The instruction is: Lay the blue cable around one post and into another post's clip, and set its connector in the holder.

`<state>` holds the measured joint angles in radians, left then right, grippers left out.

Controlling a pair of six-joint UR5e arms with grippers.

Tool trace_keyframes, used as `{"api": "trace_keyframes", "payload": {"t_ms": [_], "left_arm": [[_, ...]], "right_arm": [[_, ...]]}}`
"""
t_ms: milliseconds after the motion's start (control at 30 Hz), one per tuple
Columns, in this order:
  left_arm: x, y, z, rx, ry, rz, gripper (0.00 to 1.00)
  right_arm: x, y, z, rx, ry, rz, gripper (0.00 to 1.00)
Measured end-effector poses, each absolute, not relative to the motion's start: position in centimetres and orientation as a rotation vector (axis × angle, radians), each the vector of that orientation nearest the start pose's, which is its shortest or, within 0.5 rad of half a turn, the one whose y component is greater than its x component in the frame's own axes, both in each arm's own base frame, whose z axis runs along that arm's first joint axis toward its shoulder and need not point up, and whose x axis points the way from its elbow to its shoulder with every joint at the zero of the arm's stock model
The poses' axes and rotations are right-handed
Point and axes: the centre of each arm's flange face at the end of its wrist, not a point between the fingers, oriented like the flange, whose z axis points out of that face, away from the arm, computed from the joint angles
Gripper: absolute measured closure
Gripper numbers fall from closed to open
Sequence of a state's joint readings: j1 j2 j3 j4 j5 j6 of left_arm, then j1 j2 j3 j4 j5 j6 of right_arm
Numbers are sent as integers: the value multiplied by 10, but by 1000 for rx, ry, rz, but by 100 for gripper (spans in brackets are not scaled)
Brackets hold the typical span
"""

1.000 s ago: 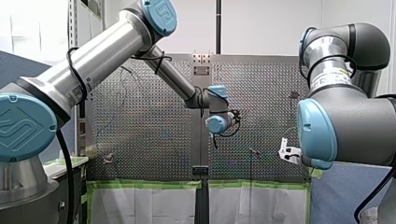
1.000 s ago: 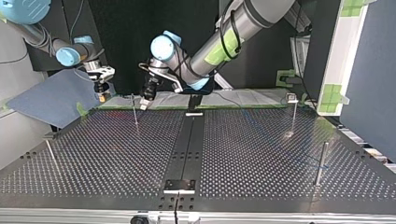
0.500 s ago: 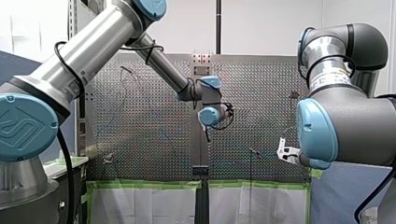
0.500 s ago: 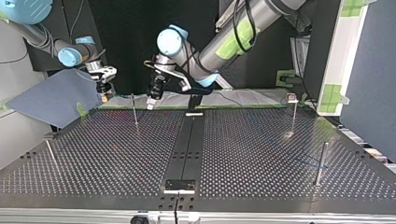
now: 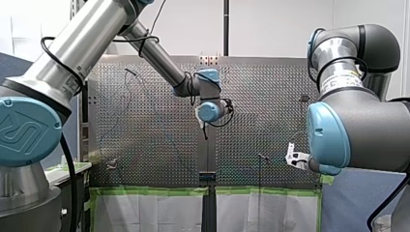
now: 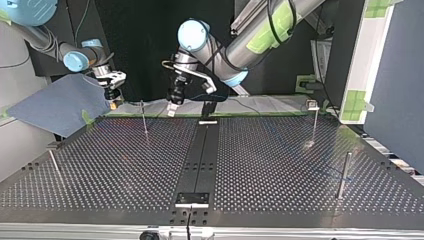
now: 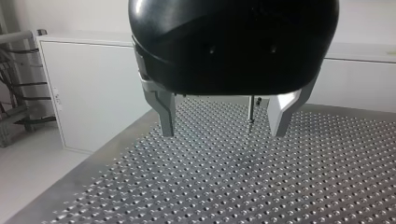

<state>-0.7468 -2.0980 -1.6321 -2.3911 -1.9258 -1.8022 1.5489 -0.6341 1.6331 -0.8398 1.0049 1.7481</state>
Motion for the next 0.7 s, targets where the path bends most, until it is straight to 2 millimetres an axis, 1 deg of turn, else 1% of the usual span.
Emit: {"api": "trace_keyframes", "payload": {"t_ms": [467, 700], "left_arm": [[379, -485, 250, 76, 1438, -550, 2], [360, -467, 261, 82, 1436, -542, 2]], "right_arm": [[176, -625, -27, -2259, 1681, -2291, 100], [177, -625, -27, -2259, 1679, -2290, 100]]}}
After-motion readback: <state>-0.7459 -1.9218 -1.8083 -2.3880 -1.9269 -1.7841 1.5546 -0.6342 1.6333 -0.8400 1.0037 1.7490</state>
